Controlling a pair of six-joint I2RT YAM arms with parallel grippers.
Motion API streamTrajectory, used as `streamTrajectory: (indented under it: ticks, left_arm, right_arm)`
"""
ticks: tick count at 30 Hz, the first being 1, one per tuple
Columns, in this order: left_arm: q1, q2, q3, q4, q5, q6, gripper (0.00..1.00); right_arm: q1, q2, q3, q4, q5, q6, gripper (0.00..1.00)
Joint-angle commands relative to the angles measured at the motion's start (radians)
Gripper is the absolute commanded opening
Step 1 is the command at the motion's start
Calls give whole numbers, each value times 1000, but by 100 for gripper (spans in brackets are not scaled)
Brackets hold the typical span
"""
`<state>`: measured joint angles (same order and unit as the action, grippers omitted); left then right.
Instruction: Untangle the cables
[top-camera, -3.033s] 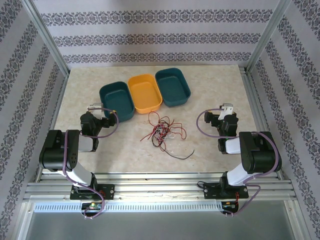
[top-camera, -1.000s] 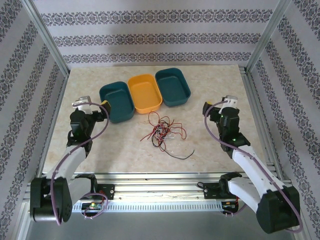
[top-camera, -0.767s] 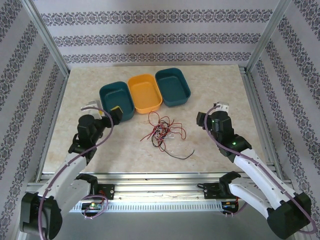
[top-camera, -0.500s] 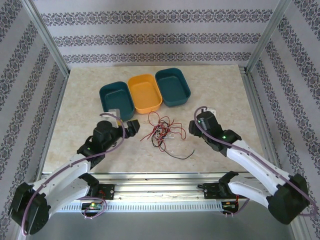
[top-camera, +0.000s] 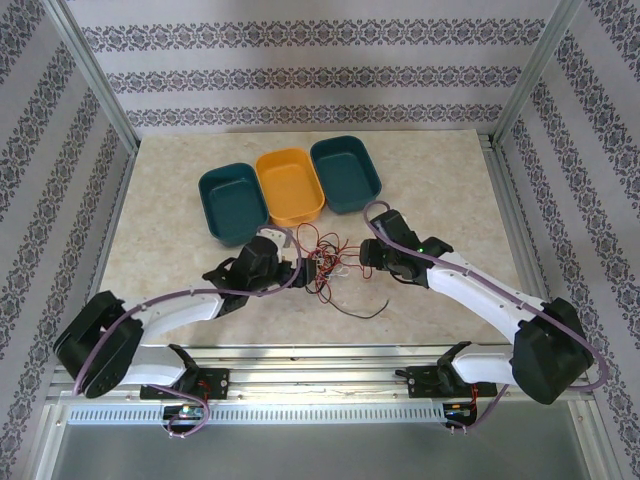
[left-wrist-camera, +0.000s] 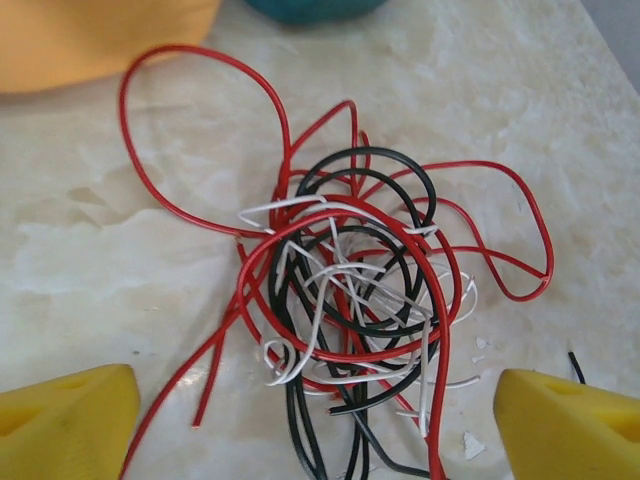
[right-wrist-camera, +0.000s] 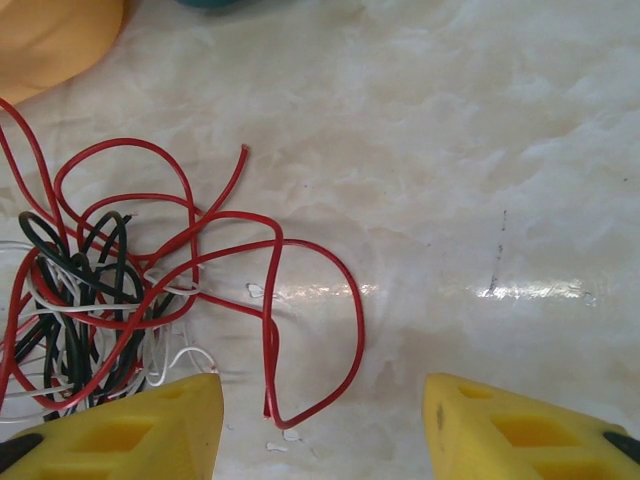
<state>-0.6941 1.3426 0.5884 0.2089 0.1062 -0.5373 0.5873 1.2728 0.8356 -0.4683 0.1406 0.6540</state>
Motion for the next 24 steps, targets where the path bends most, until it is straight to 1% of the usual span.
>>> streamTrajectory:
  ticks: [1,3,6,11,17,20,24]
  left_arm:
    - [-13,39,52,26,72,39,87]
    - [-12,64,57,30,77,32,78]
    - [-13,93,66,28,90,29,70]
    - [-13,147,78,35,122,16,65]
    - [-13,205,86,22,115,-8,54]
    - [-13,216,86,9,105,-15,43]
    - [-13,221,85,13,116,-21,22]
  right_arm:
    - [10,9,-11,16,-21,31,55]
    - [10,20,-10,10,-24,33,55]
    - [12,33,-11,17,-46,38,54]
    - [23,53,-14,19,-58,44,54]
    - [33,101,-12,18,-93,54,52]
    - [48,121,-4,10,-93,58,51]
    - [61,132,-11,8,-87,66,49]
